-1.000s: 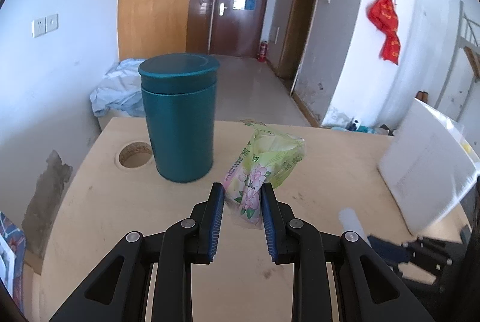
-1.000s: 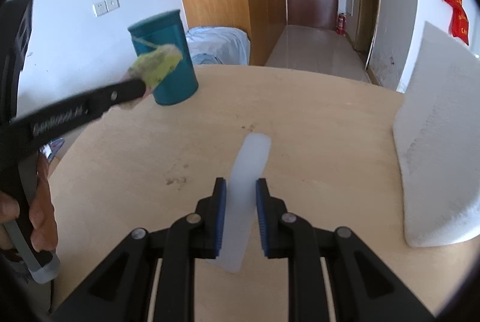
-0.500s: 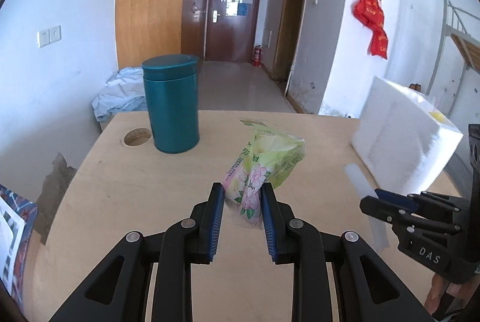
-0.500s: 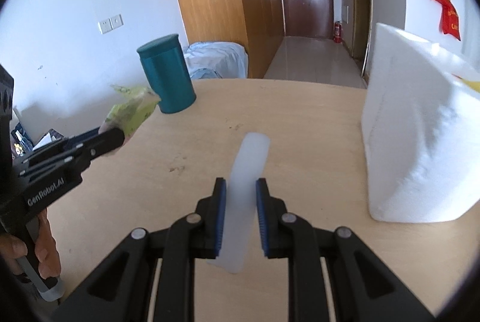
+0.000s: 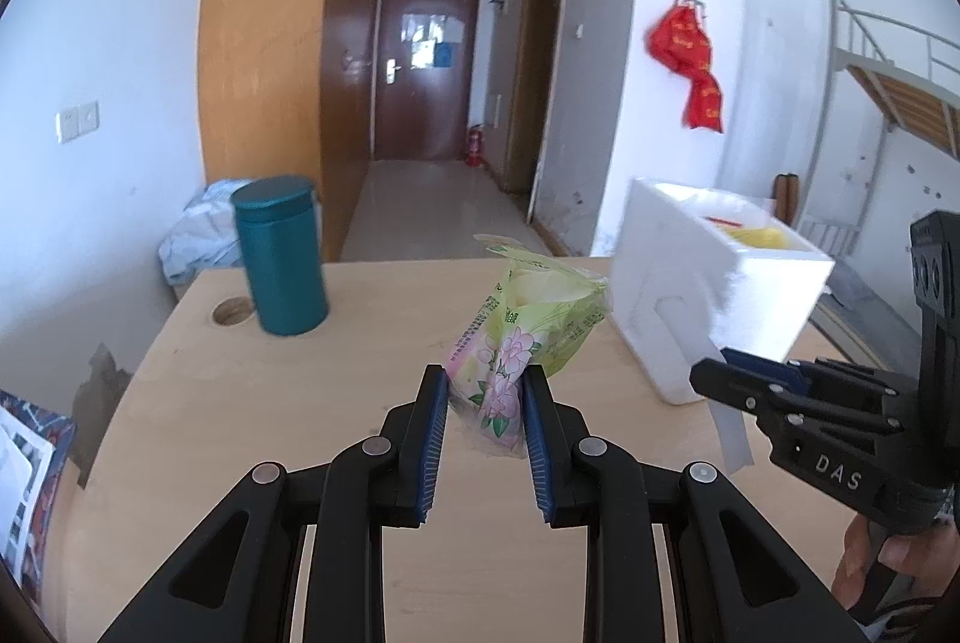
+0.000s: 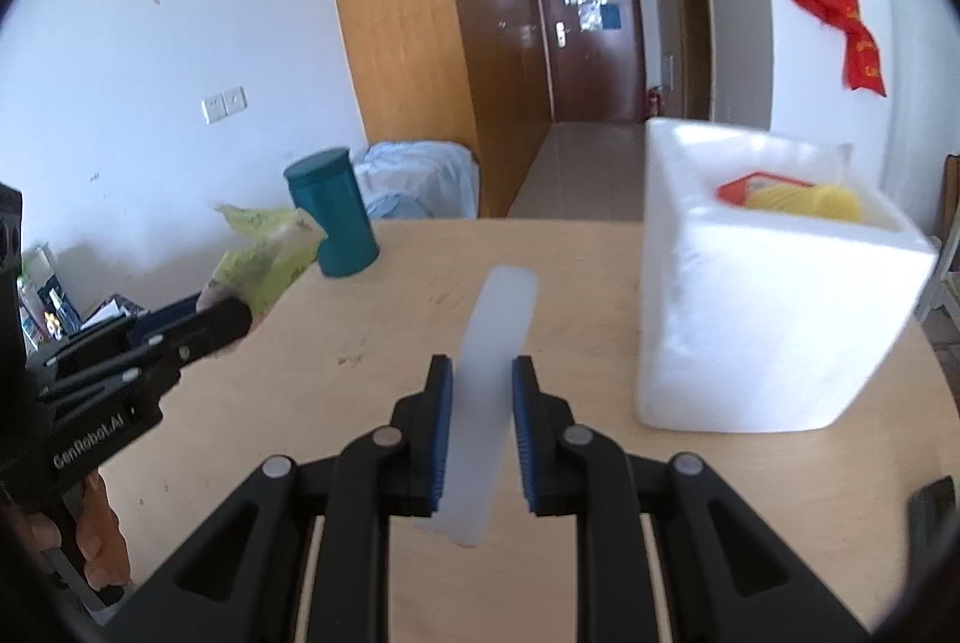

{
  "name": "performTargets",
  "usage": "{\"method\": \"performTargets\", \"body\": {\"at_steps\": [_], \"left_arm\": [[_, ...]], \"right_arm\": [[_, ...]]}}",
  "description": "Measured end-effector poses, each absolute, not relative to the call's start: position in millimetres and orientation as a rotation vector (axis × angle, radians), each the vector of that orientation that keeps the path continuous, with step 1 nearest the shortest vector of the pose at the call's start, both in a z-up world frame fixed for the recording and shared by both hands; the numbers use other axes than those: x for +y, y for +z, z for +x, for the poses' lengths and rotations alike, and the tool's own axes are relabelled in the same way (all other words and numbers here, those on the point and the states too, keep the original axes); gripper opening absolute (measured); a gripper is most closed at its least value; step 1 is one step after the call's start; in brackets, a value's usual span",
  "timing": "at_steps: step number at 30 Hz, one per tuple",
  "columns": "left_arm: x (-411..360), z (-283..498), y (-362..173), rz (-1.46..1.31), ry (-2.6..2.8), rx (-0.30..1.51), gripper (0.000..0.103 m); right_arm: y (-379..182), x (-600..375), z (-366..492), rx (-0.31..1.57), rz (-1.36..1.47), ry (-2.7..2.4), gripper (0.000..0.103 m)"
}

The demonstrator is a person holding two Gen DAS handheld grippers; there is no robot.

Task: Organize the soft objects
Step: 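Carry the tissue pack with left tool while right tool carries the stick over the box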

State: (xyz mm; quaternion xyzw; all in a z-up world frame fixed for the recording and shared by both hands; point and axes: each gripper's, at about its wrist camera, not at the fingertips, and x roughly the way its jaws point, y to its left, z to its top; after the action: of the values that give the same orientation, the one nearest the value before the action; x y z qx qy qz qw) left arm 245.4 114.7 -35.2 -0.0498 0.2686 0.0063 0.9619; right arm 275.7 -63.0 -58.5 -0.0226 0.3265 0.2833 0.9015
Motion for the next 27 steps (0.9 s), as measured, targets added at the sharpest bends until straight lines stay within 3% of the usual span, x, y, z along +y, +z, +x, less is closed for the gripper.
{"method": "performTargets", "body": {"at_steps": [27], "left_arm": [[27,253,5,-0.01,-0.164,0.451,0.027]], "right_arm": [[-18,-150,269,0.557,0.062,0.494,0.023]]}}
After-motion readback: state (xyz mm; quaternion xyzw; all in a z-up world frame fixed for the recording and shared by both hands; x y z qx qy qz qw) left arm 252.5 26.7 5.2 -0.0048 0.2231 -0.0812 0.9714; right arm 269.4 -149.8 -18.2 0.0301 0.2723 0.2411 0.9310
